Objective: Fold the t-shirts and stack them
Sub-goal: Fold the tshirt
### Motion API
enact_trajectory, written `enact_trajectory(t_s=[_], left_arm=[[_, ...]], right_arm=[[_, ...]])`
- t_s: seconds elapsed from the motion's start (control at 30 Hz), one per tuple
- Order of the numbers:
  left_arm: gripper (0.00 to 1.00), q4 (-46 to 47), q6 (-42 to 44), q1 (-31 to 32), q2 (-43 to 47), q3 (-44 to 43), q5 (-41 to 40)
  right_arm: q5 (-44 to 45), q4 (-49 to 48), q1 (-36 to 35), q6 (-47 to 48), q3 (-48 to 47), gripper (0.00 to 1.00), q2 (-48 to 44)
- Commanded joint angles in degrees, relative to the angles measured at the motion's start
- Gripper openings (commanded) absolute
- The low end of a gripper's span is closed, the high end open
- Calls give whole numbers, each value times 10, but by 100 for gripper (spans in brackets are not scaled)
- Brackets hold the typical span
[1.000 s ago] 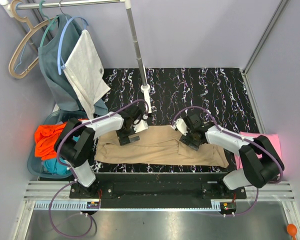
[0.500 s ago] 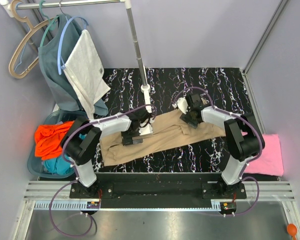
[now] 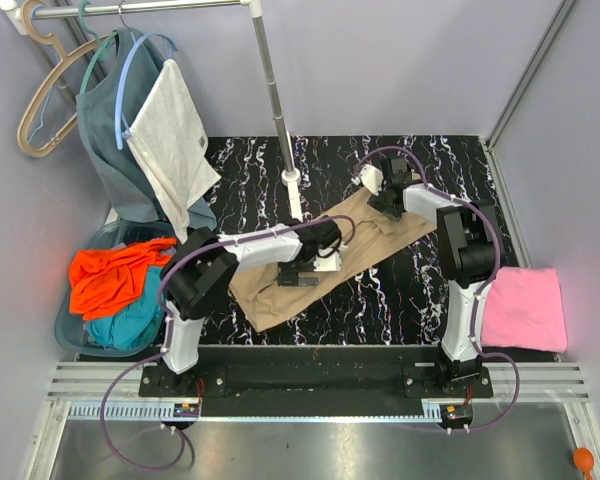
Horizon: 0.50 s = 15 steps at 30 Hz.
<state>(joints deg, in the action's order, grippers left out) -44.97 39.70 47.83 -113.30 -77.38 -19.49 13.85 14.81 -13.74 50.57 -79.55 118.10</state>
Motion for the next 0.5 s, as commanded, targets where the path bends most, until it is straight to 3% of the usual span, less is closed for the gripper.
enact_trajectory(t_s=[0.0, 0.47], left_arm=[[99, 6, -10, 53, -46, -32, 25], [99, 16, 19, 128, -111, -143, 30]], right_arm=[[-3, 20, 13, 41, -30, 73, 73], [-47, 22, 19, 34, -182, 74, 153]])
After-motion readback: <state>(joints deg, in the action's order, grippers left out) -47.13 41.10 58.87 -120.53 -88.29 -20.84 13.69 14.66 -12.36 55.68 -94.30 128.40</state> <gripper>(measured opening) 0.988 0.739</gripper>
